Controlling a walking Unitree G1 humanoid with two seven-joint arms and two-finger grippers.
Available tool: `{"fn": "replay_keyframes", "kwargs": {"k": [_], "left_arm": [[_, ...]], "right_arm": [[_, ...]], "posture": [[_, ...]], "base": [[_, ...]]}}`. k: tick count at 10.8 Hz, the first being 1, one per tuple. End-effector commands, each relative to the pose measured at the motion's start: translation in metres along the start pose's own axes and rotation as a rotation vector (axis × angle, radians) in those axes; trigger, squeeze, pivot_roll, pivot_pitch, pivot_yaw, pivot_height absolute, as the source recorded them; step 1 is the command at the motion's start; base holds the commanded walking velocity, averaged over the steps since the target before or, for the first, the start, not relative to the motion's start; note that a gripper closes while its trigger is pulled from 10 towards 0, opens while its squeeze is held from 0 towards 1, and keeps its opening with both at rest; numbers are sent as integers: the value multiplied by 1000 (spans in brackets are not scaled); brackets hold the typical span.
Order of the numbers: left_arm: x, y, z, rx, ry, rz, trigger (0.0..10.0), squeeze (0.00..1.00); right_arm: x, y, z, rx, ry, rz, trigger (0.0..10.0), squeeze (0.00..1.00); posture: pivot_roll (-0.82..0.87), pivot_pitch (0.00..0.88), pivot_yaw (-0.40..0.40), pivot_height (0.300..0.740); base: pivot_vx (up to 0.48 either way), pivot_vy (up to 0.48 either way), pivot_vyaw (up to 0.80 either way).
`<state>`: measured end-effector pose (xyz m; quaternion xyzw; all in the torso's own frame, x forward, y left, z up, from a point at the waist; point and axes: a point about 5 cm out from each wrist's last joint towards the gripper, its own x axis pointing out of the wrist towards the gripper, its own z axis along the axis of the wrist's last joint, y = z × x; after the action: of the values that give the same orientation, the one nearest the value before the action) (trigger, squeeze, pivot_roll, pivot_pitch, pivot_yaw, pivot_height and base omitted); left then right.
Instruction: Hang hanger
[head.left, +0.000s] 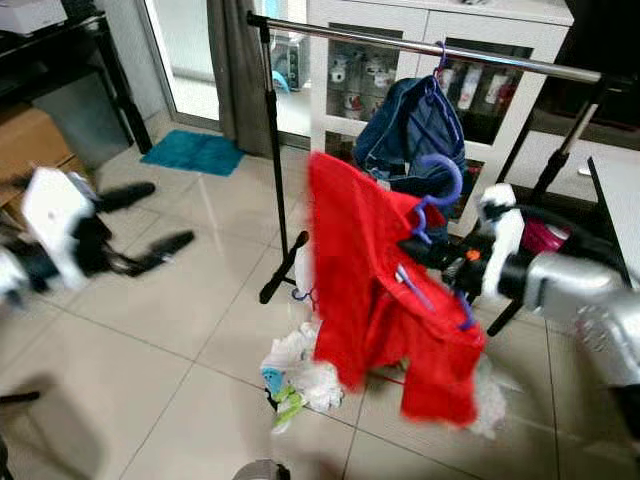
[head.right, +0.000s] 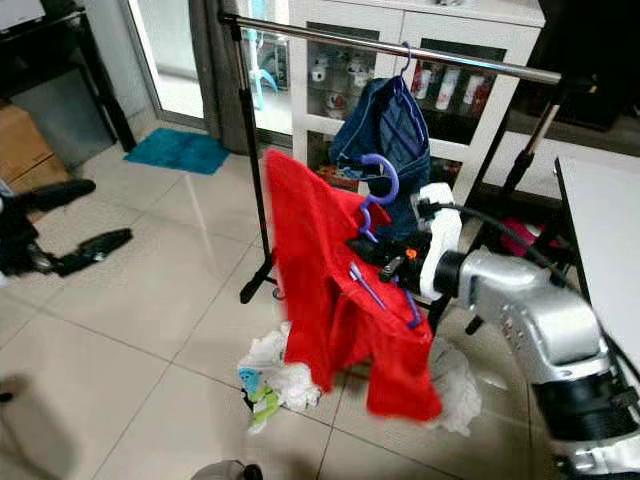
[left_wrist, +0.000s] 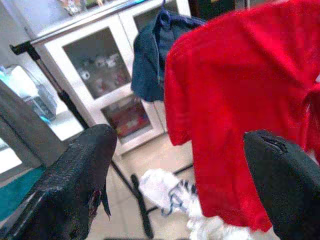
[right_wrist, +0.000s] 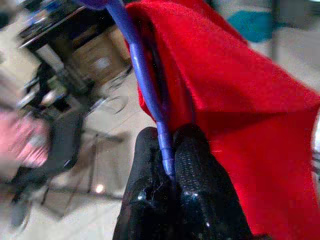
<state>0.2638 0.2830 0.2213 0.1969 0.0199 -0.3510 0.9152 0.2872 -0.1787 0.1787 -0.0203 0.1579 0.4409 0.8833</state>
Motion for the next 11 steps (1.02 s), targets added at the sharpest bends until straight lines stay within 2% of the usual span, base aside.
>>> {"fn": "replay_keyframes", "kwargs": {"k": [1,2,4,6,8,9,10,11], "left_arm": [[-7,11,-2,31,38,-16,10000,35],[-9,18,-5,35,59,-60,10000,0],[1,21,-1,53,29,-131,10000,0],[19,13,-1,38,-3,-240,10000,0],[34,-2,-17,-14,28,-361,10000,0],[40,-8,-22,-45,28,-414,8745,0],[43,-9,-20,-57,8,-425,0,0],[44,-10,-21,-73,3,-445,0,0]], "right_arm": [[-6,4,19,-81,-50,97,10000,0],[-12,8,23,-111,-47,180,10000,0],[-21,15,28,-150,-44,296,10000,0],[-27,22,29,-172,-48,365,10000,0],[-30,28,27,-172,-49,421,10000,0],[-30,30,26,-174,-49,427,10000,0],[-31,32,27,-173,-57,433,10000,0],[-32,32,26,-173,-58,434,10000,0]], "posture": [[25,0,6,740],[27,0,5,740],[17,0,15,740],[10,0,22,740],[9,0,26,740],[0,0,38,740],[-1,0,41,740],[-3,0,45,740]], "base": [[0,0,0],[0,0,0],[0,0,0],[0,0,0],[0,0,0],[0,0,0],[0,0,0],[0,0,0]]}}
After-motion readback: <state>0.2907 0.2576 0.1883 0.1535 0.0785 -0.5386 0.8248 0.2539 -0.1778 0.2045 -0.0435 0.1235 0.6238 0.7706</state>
